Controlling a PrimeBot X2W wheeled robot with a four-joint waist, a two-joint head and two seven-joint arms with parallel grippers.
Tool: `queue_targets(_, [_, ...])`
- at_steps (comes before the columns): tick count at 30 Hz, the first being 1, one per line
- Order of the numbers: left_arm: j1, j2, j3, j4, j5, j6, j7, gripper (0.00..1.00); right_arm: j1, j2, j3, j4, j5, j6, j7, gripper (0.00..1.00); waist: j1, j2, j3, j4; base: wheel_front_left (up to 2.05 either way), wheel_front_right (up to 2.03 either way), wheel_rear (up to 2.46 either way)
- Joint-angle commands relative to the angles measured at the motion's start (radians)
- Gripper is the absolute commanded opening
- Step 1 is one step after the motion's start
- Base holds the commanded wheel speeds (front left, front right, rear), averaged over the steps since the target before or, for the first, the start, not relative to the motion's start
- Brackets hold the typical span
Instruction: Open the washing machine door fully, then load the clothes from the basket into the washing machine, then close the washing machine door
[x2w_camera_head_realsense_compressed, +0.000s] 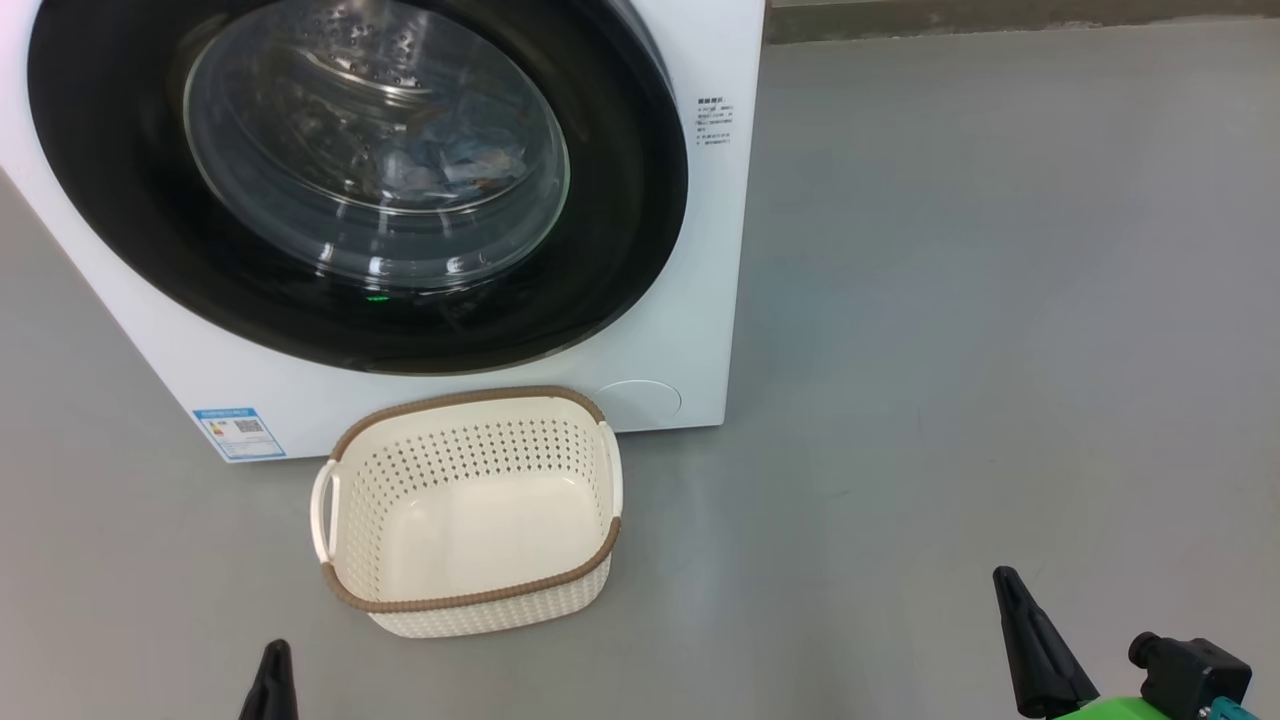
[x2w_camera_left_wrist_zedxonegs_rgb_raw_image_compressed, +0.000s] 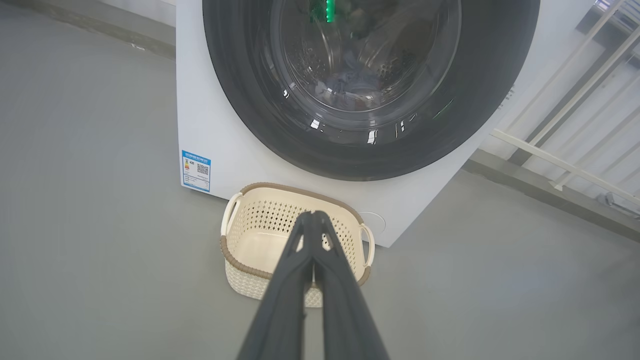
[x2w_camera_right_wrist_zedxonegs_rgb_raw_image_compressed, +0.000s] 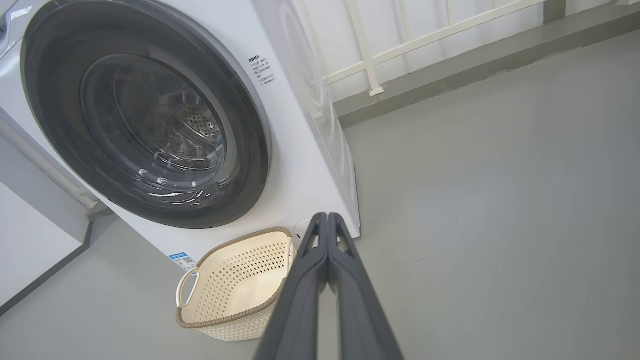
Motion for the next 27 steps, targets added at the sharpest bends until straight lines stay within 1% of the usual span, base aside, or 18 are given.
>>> queue_targets(1, [-0.042,0.017,0.015,-0.017,-0.029,-0.001,0.008,0.00,-0.039,-0.010,-0.001,-0.021,0.031,0.000,0.006,0.00,-0.0002,0.0000,0.000,0.000,0.00,0.00,0.00])
queue_targets(27, [-0.091,0.021,0.027,0.010,-0.324,-0.003,0.084,0.00,-0.075,-0.015,-0.014,0.002,0.336,0.001,0.075,0.00,-0.0002,0.0000,-0.003,-0.008,0.00,0.00,0.00])
